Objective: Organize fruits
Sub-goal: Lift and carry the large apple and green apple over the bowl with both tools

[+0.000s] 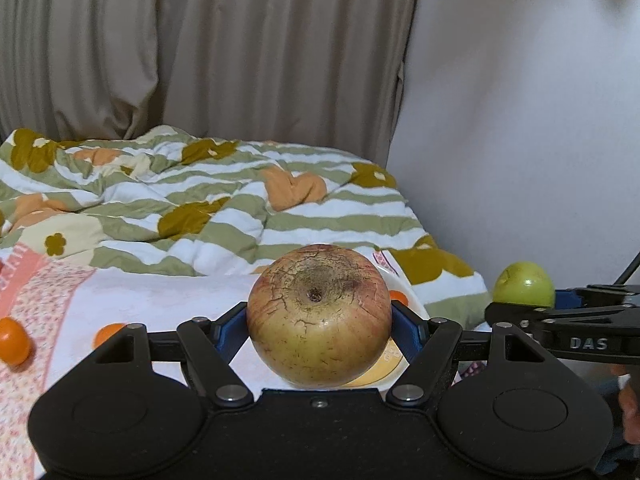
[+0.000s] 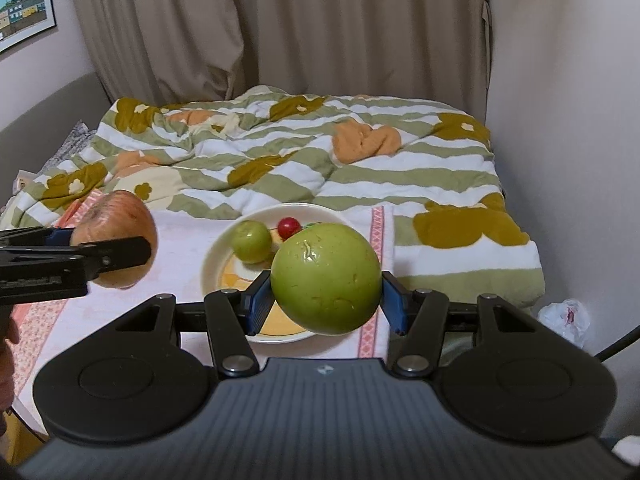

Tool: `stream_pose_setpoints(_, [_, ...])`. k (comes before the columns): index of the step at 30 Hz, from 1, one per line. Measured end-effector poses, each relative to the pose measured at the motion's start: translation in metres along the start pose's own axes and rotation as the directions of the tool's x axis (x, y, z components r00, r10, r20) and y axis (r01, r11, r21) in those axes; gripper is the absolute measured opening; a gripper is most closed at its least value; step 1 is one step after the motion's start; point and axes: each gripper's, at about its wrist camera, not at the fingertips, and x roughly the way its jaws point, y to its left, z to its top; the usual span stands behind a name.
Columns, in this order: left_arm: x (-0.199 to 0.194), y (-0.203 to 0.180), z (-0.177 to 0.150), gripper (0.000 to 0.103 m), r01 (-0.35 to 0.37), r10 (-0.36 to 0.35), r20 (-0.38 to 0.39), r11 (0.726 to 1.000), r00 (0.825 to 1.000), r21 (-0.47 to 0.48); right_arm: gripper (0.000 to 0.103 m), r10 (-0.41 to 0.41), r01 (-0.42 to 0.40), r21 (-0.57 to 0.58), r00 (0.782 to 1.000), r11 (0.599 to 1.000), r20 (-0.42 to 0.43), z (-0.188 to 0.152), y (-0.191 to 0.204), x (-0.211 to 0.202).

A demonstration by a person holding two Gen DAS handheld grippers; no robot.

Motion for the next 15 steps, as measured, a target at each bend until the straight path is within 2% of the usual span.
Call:
stream_pose_setpoints(6, [0.049,-0.003,0.000,0.077,0.015,-0.011,-0.073,0.998,0.997,0.054,0.072,-0.027,0.028,0.038,0.999,0.999,-0.028,0.001,-0.016,0.022])
stream_pose_setpoints(15, [0.106,-0.005,-0.011,0.077,0.034,-0.010,-0.182,0.991,0.983,0.130,0.072,-0.054,0.060,0.082,0.996,0.995,-0.077,0.000,-0.029,0.054])
